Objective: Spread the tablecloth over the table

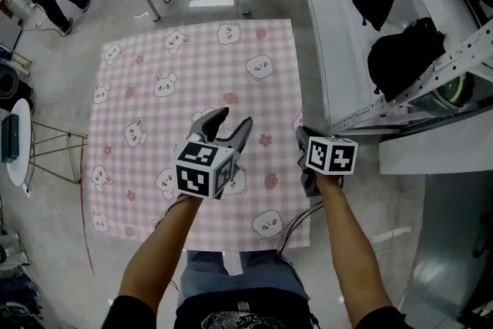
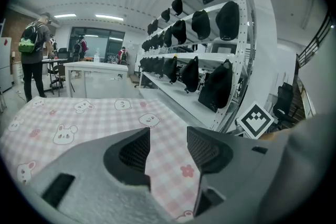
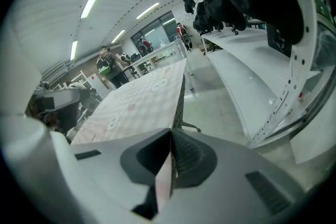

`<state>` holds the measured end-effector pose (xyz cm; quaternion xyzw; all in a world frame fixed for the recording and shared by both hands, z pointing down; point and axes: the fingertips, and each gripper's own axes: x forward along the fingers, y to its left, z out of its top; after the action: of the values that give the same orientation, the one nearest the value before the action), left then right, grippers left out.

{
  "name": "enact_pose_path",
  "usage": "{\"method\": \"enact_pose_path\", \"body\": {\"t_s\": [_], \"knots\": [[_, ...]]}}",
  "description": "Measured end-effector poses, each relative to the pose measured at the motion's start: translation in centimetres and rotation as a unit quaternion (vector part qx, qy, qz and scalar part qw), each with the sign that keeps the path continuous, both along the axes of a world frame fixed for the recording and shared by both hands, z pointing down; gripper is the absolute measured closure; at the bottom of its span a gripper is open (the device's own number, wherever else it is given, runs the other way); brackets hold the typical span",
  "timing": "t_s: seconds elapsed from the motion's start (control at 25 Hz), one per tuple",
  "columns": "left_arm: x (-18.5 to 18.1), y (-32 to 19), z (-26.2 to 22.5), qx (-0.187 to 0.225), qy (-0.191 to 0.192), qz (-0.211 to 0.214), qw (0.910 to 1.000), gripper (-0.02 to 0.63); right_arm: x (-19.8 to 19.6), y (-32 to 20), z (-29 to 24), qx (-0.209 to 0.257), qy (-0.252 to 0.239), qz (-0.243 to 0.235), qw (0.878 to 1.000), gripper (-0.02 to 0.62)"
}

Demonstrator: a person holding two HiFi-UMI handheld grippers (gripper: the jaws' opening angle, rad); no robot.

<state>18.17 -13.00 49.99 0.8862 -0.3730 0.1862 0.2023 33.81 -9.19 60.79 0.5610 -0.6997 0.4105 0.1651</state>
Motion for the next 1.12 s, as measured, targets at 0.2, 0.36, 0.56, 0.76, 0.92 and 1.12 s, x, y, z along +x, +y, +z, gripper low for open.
{"method": "enact_pose_path", "body": {"t_s": [0.2, 0.36, 0.56, 0.76, 0.92, 1.12], "knots": [[-0.2, 0.2, -0.1, -0.002, 0.001, -0.002, 1.0000, 0.379, 0.3, 0.9, 0.0, 0.003, 0.009, -0.003, 1.000, 0.588], [-0.3, 0.6, -0.4, -0.001, 0.002, 0.002, 1.0000, 0.379, 0.6, 1.5, -0.1, 0.003, 0.007, 0.007, 1.000, 0.584], [-0.4, 1.1, -1.9, 0.010, -0.001, 0.000, 0.9999, 0.379, 1.6, 1.2, -2.4, 0.031, 0.053, 0.017, 0.998, 0.531], [-2.0, 2.1, -5.3, 0.026, 0.000, -0.005, 0.9996, 0.379, 0.5, 1.5, -8.1, 0.072, 0.051, 0.014, 0.996, 0.510], [-4.0, 3.1, -8.8, 0.035, 0.002, -0.021, 0.9992, 0.379, -2.0, 1.6, -13.6, 0.112, 0.060, -0.009, 0.992, 0.557], [-7.7, 3.8, -12.3, 0.058, -0.001, -0.033, 0.9978, 0.400, -6.3, 1.4, -20.1, 0.164, 0.072, -0.028, 0.983, 0.589]]}}
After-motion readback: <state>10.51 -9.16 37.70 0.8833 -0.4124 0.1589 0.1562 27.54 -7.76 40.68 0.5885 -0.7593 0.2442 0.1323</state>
